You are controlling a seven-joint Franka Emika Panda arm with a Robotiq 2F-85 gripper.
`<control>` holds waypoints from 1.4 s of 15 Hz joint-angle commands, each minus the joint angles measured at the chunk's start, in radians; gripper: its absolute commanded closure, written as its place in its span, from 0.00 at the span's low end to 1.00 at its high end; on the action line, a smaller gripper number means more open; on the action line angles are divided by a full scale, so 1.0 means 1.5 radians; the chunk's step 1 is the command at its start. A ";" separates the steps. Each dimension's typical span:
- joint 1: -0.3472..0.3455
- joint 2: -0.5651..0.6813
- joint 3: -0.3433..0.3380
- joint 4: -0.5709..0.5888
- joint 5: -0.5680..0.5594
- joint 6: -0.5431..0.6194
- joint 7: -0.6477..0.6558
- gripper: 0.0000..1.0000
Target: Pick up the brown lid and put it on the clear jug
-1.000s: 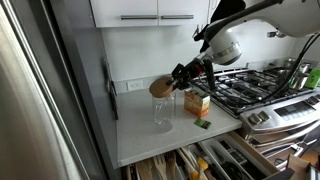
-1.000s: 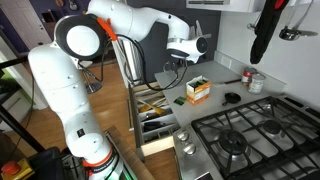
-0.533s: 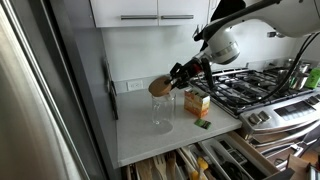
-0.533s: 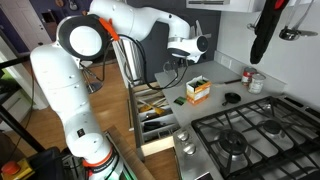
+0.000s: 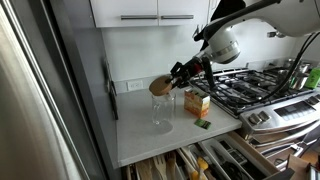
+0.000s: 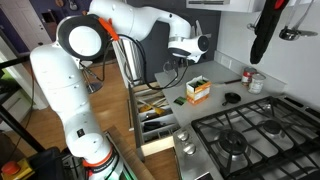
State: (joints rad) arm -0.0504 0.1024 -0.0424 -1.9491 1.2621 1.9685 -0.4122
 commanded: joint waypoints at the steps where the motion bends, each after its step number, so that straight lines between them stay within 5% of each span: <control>1: -0.007 -0.013 -0.004 -0.010 0.001 -0.041 0.006 0.87; 21: -0.005 -0.010 -0.006 -0.015 -0.027 -0.052 0.002 0.87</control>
State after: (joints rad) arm -0.0557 0.1000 -0.0499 -1.9611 1.2351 1.8847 -0.4127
